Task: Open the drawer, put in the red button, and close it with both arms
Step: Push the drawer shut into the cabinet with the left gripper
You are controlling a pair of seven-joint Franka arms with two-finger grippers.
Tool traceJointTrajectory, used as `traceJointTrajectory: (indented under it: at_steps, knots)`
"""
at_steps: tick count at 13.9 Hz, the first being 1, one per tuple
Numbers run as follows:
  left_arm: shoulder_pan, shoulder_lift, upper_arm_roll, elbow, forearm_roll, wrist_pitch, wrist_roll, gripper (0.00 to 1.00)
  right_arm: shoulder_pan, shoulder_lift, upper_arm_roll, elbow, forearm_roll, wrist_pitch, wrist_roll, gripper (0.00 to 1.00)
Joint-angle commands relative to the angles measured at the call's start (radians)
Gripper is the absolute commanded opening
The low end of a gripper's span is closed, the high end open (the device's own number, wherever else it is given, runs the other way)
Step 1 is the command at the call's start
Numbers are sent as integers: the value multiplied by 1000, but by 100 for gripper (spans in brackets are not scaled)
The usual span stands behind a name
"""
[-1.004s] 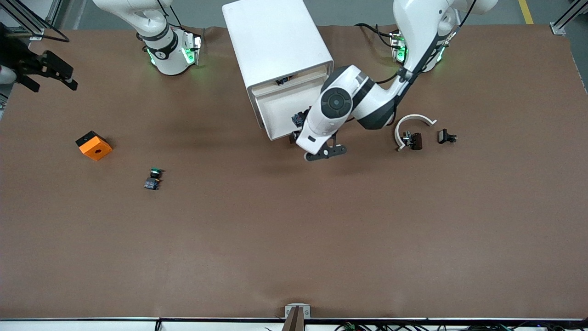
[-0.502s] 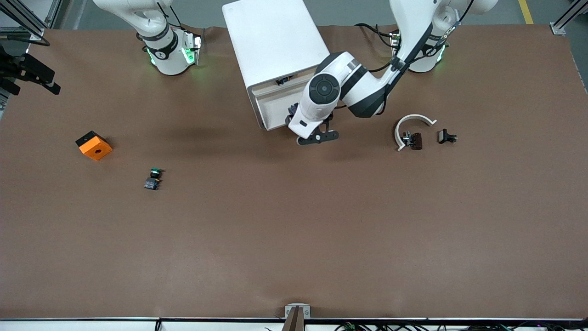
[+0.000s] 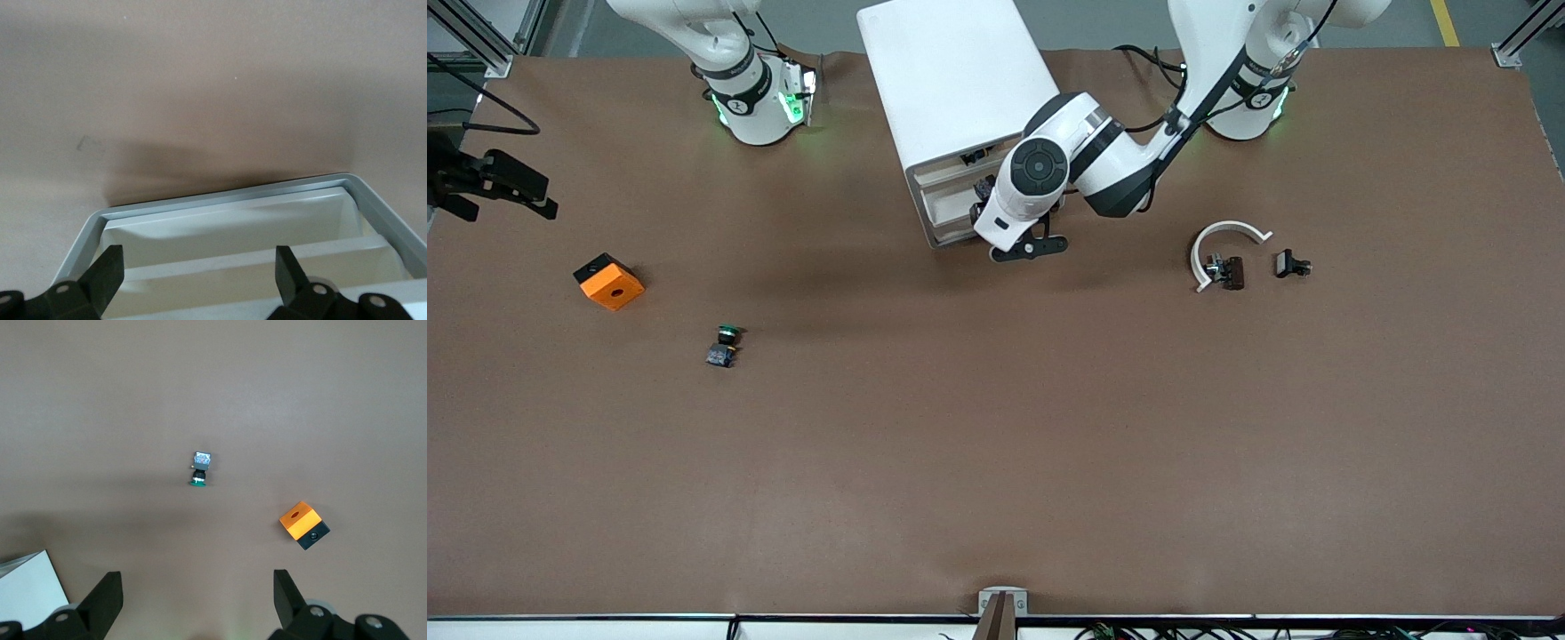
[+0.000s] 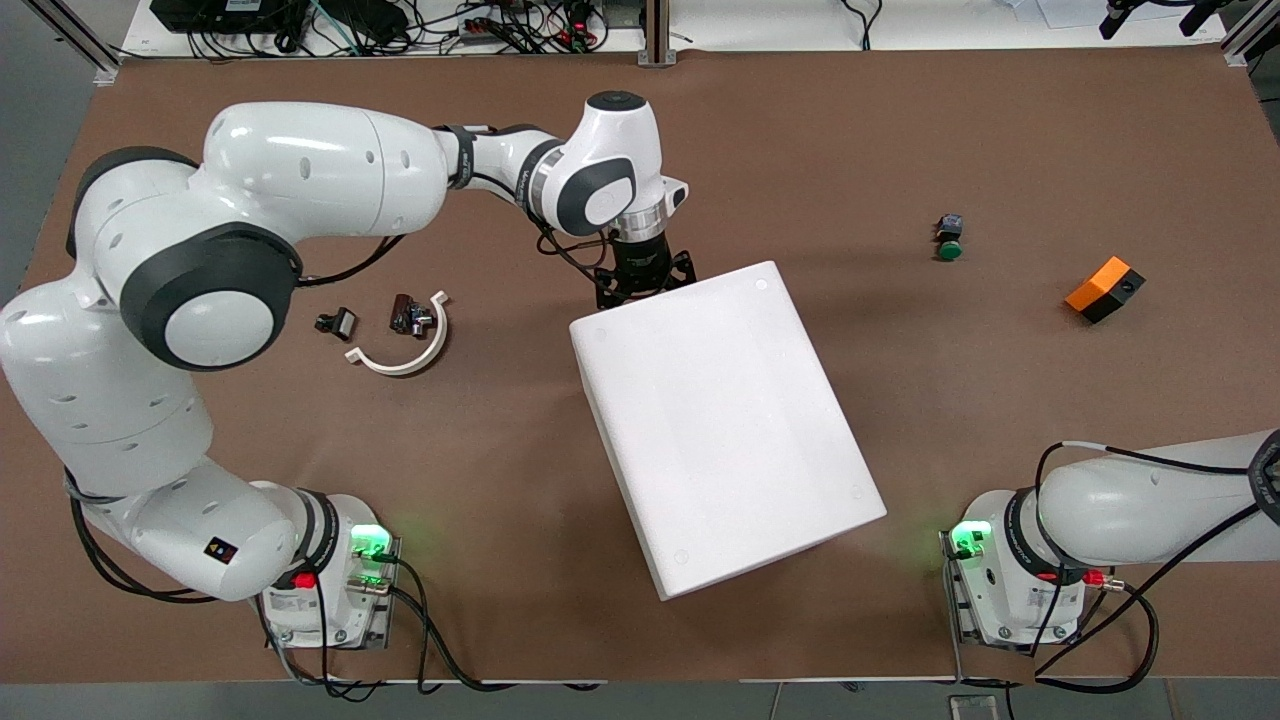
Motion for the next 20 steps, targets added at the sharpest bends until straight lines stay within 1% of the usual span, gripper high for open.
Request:
traceJointTrajectory:
  at_steps: [1, 3, 8, 12, 14, 16, 17, 18, 20]
  knots:
    - [-4, 2, -23, -3, -38, -8, -10, 100, -26, 26, 4, 69, 12, -36, -8, 100]
    - [-4, 8, -45, -3, -58, -8, -33, 100, -37, 26, 21, 70, 11, -36, -10, 100]
    - [-7, 23, -73, -1, -75, -22, -35, 100, -29, 28, 21, 81, 2, -35, -10, 100]
    - [9, 29, -76, 11, -82, -25, -36, 100, -29, 32, 19, 81, 3, -33, -7, 100]
    - [28, 31, -64, 51, -72, -25, -35, 100, -29, 34, 19, 81, 3, -33, -7, 100]
    - [58, 30, -9, 92, -61, -25, -21, 100, -30, 34, 19, 81, 5, -33, -7, 100]
    - [61, 29, 25, 115, -18, -25, -20, 100, -30, 34, 19, 81, 5, -33, -7, 100]
    - [64, 29, 42, 147, 38, -25, -23, 100, -32, 34, 19, 81, 5, -33, -7, 100]
    - [103, 19, 83, 192, 85, -27, -21, 100, -34, 34, 19, 81, 6, -33, -8, 100]
